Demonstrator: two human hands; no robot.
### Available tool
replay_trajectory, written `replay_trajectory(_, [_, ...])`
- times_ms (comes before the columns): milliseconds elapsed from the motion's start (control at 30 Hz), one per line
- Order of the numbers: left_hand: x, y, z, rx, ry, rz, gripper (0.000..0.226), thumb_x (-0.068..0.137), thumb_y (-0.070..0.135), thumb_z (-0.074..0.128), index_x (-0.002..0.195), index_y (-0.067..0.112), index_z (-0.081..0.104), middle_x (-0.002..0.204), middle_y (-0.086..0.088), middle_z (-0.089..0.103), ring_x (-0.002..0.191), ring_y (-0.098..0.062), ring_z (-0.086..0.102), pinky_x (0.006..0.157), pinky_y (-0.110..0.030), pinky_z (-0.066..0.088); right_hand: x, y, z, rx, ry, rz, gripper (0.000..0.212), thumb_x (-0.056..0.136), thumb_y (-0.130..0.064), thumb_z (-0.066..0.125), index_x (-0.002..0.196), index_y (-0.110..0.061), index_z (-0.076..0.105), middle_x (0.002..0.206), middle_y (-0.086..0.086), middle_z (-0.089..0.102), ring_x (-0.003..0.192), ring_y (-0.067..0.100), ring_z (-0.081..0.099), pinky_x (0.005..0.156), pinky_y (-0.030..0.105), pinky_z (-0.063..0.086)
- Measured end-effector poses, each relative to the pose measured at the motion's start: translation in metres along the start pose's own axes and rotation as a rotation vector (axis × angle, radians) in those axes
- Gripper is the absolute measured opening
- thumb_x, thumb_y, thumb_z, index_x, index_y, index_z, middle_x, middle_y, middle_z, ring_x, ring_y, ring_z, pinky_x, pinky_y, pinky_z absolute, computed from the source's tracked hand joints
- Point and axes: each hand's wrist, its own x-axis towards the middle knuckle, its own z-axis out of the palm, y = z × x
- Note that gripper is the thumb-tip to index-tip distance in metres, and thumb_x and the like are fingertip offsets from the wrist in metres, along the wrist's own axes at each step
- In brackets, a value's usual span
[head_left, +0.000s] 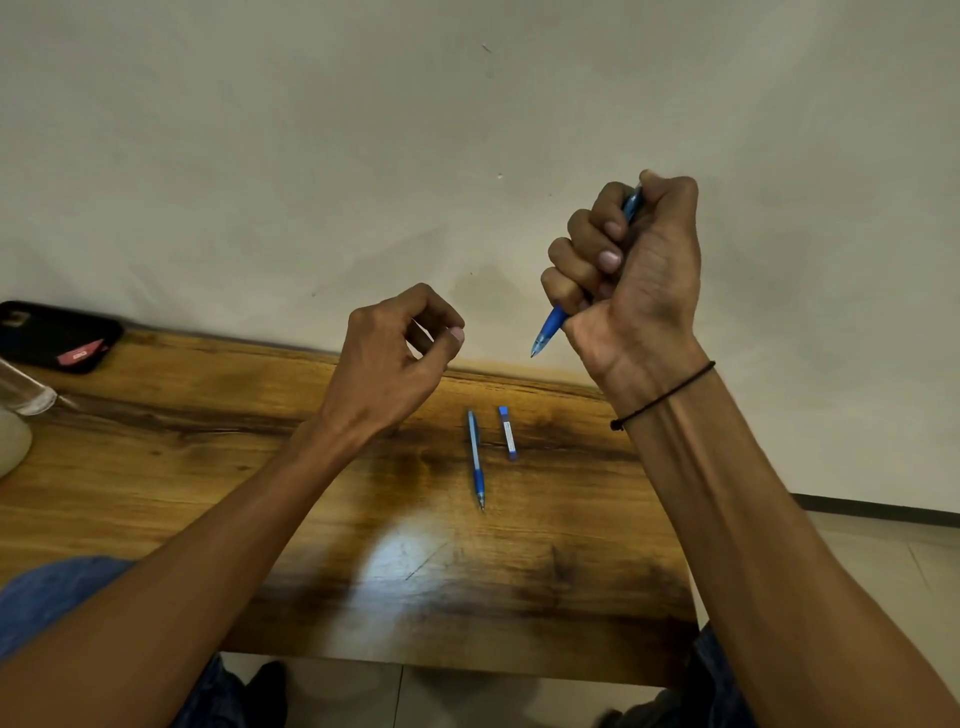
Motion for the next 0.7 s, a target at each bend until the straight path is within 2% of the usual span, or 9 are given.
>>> replay_trajectory(267, [-0.0003,-0.0003,-0.0002,-0.003,0.0,-0.004,0.005,0.096,0.027,0.069,0.1,0.025,0.07,0.09,0.019,0.07,0.076,-0.01,0.073,0.065,-0.046,0.064,-0.0002,-0.006,-0.0006,0.172,0.035,0.054,0.048,0.101,-0.034,0.032,0.055,-0.018,0.033,0.046,-0.005,0.022,0.039,0.01,0.014,0.04,0.02,0.013])
replay_trajectory(700, [0.0003,-0.0008,-0.0001,-0.02,0.001,-0.011,0.004,0.096,0.025,0.07,0.099,0.027,0.07,0.089,0.02,0.07,0.076,-0.011,0.073,0.062,-0.048,0.063,-0.0046,-0.0087,0.0034,0.202,0.036,0.033,0.045,0.102,-0.033,0.032,0.06,-0.017,0.03,0.046,-0.005,0.022,0.039,0.01,0.013,0.041,0.02,0.013])
